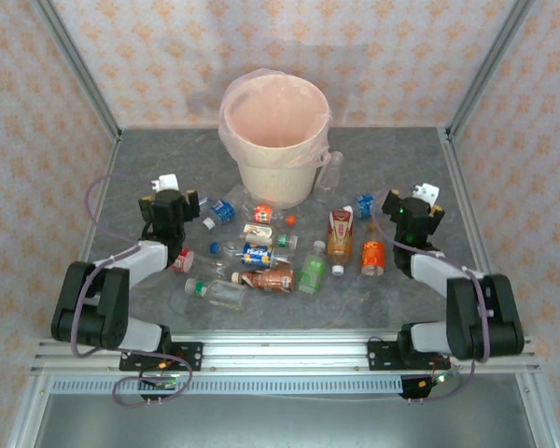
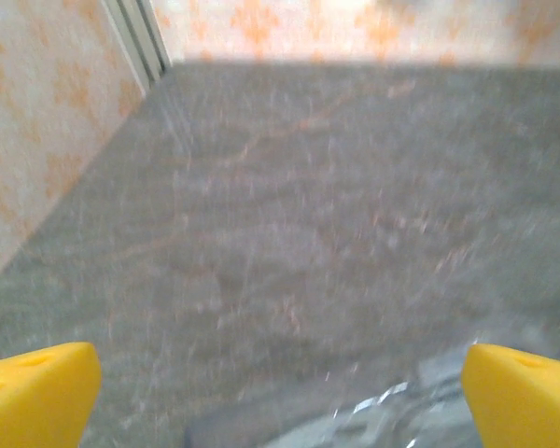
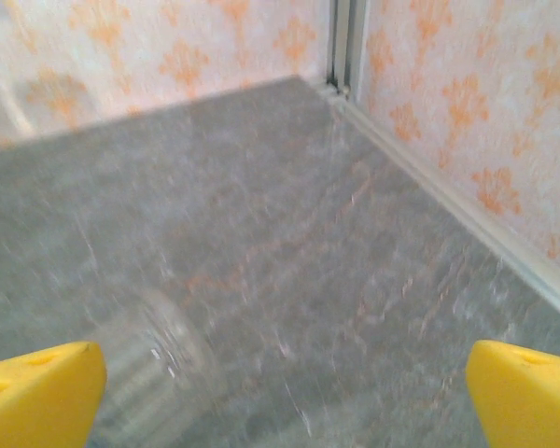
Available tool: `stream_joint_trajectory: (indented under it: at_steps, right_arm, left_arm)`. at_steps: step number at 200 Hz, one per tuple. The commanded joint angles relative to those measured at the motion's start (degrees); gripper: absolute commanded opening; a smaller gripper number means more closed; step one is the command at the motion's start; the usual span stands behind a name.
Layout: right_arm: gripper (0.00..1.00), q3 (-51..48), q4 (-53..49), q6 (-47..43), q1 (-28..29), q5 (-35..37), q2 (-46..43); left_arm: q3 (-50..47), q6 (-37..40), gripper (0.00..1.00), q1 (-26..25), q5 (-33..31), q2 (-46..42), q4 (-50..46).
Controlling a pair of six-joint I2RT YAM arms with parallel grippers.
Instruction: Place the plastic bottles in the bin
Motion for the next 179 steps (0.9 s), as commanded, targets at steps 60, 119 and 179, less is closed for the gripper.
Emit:
stream_joint_trajectory:
  at_steps: [60, 119, 179]
  right_arm:
    - [1.0, 33.3, -57.3, 19.4, -1.7, -5.8, 8.5]
    - [0.99, 40.2, -61.0, 47.2, -1.8, -9.7, 15.9]
    - [0.99, 47.7, -59.8, 61.5, -1.5, -20.8, 31.1]
  left_arm:
    - [16.6, -28.1, 1.0, -3.7, 2.5, -11.1, -46.0]
    - [11.8, -35.6, 1.0, -4.0, 10.1, -18.2, -47.7]
    - [8.8, -38.5, 1.0, -3.8, 7.7, -20.1, -49.8]
